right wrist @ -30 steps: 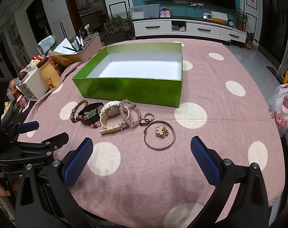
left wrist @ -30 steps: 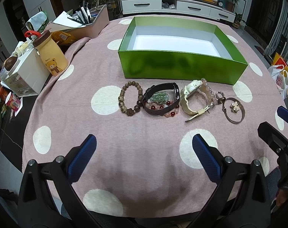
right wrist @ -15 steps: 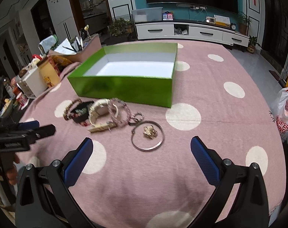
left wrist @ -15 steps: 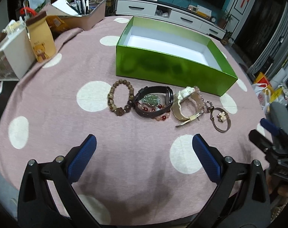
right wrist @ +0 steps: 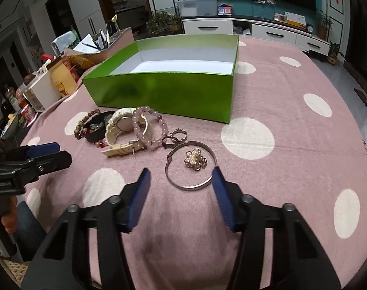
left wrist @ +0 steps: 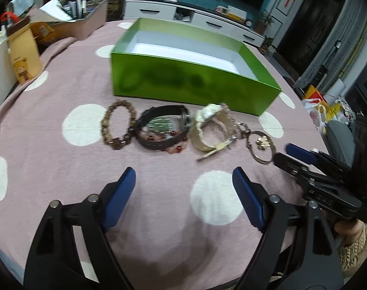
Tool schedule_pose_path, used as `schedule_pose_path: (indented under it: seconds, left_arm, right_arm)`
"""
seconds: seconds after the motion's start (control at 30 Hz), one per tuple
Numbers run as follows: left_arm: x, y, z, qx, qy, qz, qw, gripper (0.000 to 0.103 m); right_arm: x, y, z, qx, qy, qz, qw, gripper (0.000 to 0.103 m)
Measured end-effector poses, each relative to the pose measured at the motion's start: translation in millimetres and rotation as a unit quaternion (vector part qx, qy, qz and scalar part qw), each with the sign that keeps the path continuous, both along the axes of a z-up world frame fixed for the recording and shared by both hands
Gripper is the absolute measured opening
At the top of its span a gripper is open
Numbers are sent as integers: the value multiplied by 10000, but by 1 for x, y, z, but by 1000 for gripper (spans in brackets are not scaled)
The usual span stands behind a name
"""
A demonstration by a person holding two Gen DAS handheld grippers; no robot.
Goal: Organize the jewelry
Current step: 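Move the right gripper to the gold flower charm and close on it, then grasp the silver bangle rim with the left gripper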
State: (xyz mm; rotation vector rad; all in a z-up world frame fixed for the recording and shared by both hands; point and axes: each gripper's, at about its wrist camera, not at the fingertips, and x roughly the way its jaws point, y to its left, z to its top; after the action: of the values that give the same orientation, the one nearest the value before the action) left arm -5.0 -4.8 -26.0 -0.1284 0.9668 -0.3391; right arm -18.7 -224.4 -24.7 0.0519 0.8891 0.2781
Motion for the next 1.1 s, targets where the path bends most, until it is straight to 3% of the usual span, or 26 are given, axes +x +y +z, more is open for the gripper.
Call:
schedule_pose_path:
  seconds: [0.27, 0.33, 0.37, 0.57, 0.77, 0.97, 1.1]
  left_arm:
    - [7, -25, -4, -36, 35, -410, 9991, 83]
    - [9, -30, -4, -16, 50, -479, 9988, 83]
    - [10, -33, -5, -19, 61, -531, 9986, 83]
    - [14, -49, -4, 49, 100, -715, 9974, 82]
    - [18, -82, -4, 90, 223, -1078, 9939, 72]
    - [32, -121, -12, 86, 416, -1248, 9913, 66]
    - [50, -138, -26, 290, 571, -1050, 9924, 51]
  right_arm:
    - [22, 3, -14, -279, -75, 116, 9995, 42]
    - [27, 5, -16, -364, -99, 183, 9991, 35]
    - [30, 5, -18, -386, -35, 221, 9990, 25]
    - [31, 3, -23, -452, -93, 261, 9986, 20]
    - [11, -40, 18, 265, -522, -216, 9980, 20]
    - [-11, -78, 32, 347, -726, -595, 9950, 20]
    - [-17, -89, 35, 451, -794, -627, 9938, 20]
